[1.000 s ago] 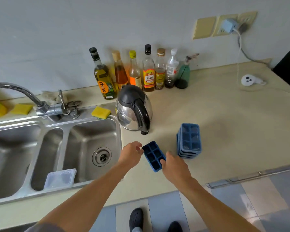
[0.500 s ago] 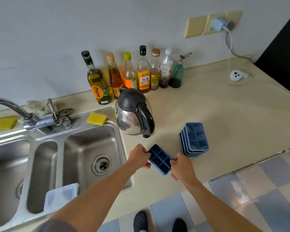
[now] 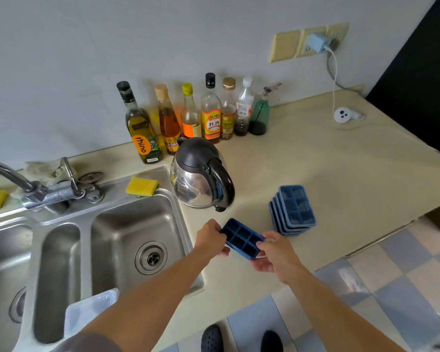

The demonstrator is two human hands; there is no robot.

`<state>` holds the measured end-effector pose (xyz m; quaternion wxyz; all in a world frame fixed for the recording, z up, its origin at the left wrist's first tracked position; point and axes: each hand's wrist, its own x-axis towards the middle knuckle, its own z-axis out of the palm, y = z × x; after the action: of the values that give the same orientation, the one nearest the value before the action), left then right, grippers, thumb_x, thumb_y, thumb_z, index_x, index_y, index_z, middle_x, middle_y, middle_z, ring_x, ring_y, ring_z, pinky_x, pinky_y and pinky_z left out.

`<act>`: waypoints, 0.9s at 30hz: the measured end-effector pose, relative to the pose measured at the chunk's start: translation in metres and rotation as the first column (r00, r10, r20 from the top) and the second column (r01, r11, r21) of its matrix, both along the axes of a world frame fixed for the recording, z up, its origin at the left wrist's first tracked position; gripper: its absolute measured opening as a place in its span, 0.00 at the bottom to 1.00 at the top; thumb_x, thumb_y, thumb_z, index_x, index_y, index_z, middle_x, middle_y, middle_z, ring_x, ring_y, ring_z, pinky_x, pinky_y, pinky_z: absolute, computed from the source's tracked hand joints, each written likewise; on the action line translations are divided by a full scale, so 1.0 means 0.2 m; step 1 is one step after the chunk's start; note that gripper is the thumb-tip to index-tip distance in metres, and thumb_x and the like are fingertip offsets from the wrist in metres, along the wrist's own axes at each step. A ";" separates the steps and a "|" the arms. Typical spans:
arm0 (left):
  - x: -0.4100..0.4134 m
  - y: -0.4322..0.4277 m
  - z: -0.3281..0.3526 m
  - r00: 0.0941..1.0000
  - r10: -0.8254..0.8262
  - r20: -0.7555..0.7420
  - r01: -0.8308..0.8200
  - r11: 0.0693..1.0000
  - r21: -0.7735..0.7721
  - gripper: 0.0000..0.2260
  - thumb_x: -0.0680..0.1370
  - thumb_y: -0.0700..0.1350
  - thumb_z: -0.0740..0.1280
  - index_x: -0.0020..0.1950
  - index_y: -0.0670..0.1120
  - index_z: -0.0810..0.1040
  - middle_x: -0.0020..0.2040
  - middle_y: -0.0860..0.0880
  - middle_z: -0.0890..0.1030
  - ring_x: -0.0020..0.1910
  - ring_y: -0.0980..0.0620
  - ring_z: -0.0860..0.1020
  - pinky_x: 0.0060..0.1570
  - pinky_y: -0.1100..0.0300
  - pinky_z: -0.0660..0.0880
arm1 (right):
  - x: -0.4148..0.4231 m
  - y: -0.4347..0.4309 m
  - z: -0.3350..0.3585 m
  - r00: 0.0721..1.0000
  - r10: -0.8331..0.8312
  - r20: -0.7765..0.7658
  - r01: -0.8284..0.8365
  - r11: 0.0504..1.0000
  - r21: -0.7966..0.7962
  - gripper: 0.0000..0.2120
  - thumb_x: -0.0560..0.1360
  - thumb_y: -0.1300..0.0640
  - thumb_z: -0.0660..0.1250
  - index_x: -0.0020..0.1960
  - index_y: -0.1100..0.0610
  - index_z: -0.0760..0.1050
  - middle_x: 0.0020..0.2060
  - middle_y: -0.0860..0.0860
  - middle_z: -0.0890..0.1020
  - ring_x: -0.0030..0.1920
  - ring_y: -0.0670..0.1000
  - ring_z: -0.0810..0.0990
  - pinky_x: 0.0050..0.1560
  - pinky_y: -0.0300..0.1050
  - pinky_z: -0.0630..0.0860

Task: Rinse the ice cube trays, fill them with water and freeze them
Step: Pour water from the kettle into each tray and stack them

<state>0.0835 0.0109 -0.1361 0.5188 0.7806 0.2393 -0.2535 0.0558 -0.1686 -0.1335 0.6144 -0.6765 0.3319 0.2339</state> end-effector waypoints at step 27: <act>-0.09 0.00 0.14 0.990 0.126 -0.065 -0.122 0.991 0.060 0.07 0.81 0.41 0.65 0.56 0.39 0.76 0.51 0.39 0.83 0.43 0.43 0.84 0.46 0.49 0.85 | 0.03 -0.04 0.02 0.936 0.321 0.141 -0.311 0.946 -0.088 0.10 0.78 0.68 0.64 0.57 0.57 0.75 0.52 0.62 0.81 0.40 0.57 0.81 0.41 0.51 0.85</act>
<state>0.0649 0.0101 -0.1081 0.5030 0.7691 0.3123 -0.2407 0.0612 -0.1768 -0.1293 0.5704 -0.7565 0.1778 0.2659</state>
